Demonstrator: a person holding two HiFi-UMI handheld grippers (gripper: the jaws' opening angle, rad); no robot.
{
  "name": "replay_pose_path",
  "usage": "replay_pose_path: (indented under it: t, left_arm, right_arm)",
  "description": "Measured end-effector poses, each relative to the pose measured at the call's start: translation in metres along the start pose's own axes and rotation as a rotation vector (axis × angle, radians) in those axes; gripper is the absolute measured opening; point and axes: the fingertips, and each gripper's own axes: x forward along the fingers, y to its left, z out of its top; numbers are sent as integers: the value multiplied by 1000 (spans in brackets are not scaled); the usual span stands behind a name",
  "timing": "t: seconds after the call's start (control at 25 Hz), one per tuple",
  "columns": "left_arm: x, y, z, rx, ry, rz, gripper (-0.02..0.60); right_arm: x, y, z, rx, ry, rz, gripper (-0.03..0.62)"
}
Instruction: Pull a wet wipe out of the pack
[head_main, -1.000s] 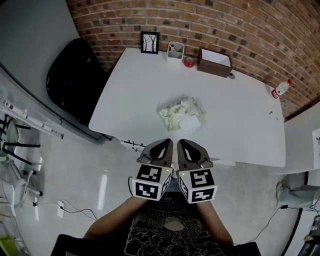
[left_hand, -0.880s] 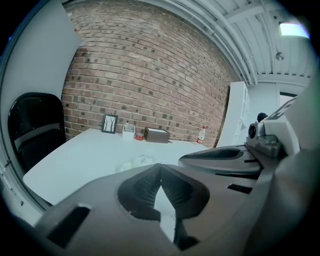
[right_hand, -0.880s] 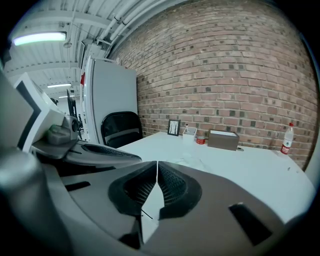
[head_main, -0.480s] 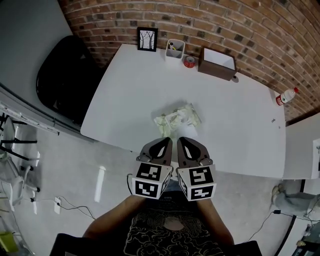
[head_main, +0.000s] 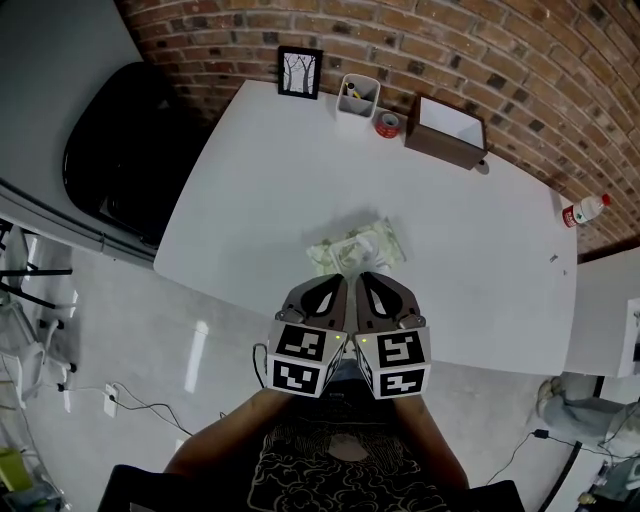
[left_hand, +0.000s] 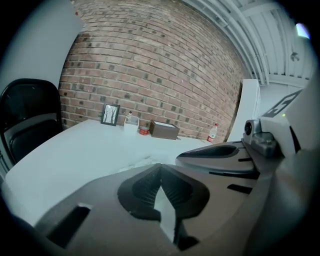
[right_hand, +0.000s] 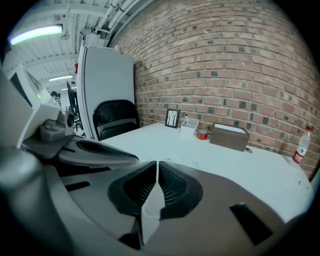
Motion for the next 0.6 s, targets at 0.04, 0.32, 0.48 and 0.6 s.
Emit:
replay_pose_path:
  t: [0.04, 0.32, 0.48, 0.6]
  left_arm:
    - [3, 1, 0, -3, 4, 1, 11]
    - [21, 13, -4, -24, 25, 21, 11]
    - [30, 19, -6, -29, 43, 23, 11]
    - [35, 23, -5, -27, 46, 25, 11]
  right_arm:
    - [3, -2, -1, -1, 9, 3, 20]
    - [27, -9, -11, -7, 73, 30, 20]
    - [37, -13, -15, -8, 97, 28, 20]
    - [43, -13, -16, -1, 115, 33, 21]
